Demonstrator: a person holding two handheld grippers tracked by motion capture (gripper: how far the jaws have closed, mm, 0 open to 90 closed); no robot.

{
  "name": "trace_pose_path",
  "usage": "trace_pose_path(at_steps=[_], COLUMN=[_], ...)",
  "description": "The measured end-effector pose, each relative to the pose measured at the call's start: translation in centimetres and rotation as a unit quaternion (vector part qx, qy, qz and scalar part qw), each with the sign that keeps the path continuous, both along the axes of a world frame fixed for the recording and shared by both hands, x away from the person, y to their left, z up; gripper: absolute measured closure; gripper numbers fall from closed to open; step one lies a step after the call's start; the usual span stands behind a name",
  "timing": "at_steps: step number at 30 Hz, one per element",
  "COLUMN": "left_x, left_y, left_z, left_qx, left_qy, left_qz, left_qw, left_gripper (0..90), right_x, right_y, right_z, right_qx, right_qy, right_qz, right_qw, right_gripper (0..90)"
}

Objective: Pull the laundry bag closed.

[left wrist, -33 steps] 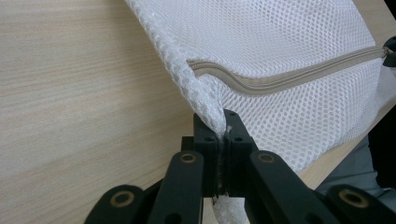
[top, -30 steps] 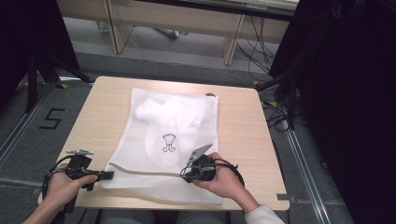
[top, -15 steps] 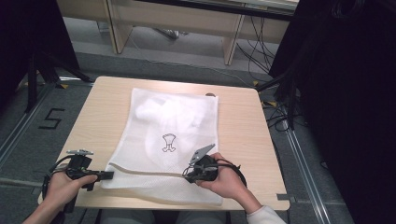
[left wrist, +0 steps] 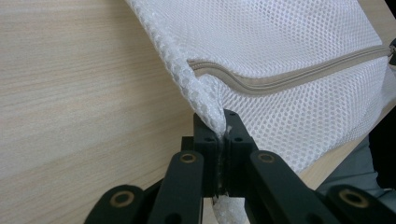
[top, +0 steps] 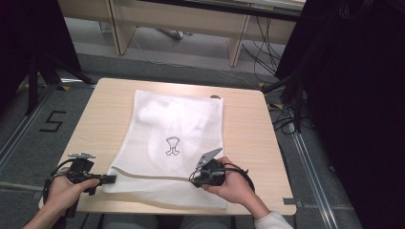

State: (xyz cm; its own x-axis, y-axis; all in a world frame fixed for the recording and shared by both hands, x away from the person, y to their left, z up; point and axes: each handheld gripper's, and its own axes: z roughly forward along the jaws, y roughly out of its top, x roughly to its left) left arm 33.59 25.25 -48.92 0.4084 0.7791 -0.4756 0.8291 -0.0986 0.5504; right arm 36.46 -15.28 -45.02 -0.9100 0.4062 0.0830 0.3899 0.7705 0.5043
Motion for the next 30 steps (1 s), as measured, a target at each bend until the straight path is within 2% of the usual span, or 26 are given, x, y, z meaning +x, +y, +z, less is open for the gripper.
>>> trace_pose_path(at_steps=[5, 7, 10, 12, 13, 17, 18, 30], left_x=[0.0, 0.0, 0.0, -0.1, 0.0, 0.0, 0.0, 0.0], left_y=[0.0, -0.1, 0.0, -0.2, 0.0, -0.1, 0.0, 0.0], left_z=[0.0, -0.1, 0.0, -0.1, 0.0, -0.1, 0.0, 0.0], left_qx=[0.000, 0.001, -0.001, -0.002, 0.000, 0.000, 0.000, 0.000], left_qy=[0.000, -0.005, 0.001, -0.007, 0.001, -0.004, 0.002, 0.002], left_qz=[0.000, 0.006, 0.000, 0.009, 0.001, 0.007, 0.000, -0.001], left_qw=[1.0000, 1.0000, 1.0000, 0.9999, 1.0000, 1.0000, 1.0000, 1.0000], left_gripper=[85.9, 85.9, 85.9, 85.9, 85.9, 85.9, 85.9, 85.9], right_x=[0.0, 0.0, -0.1, -0.1, -0.1, -0.1, -0.1, -0.1], right_y=[-0.2, -0.2, -0.3, -0.3, -0.3, -0.5, -0.6, -1.7], right_z=[0.0, 0.0, 0.0, 0.1, 0.1, 0.0, 0.0, 0.0], right_qx=[-0.002, -0.001, 0.002, -0.001, -0.003, -0.004, -0.006, -0.001], right_qy=[-0.001, -0.001, -0.005, -0.003, -0.004, -0.002, -0.004, 0.004], right_qz=[-0.001, -0.001, 0.000, 0.000, -0.002, -0.002, -0.002, -0.012], right_qw=[1.0000, 1.0000, 1.0000, 1.0000, 1.0000, 1.0000, 1.0000, 0.9999], right_gripper=[82.5, 82.5, 82.5, 82.5, 82.5, 82.5, 82.5, 82.5])
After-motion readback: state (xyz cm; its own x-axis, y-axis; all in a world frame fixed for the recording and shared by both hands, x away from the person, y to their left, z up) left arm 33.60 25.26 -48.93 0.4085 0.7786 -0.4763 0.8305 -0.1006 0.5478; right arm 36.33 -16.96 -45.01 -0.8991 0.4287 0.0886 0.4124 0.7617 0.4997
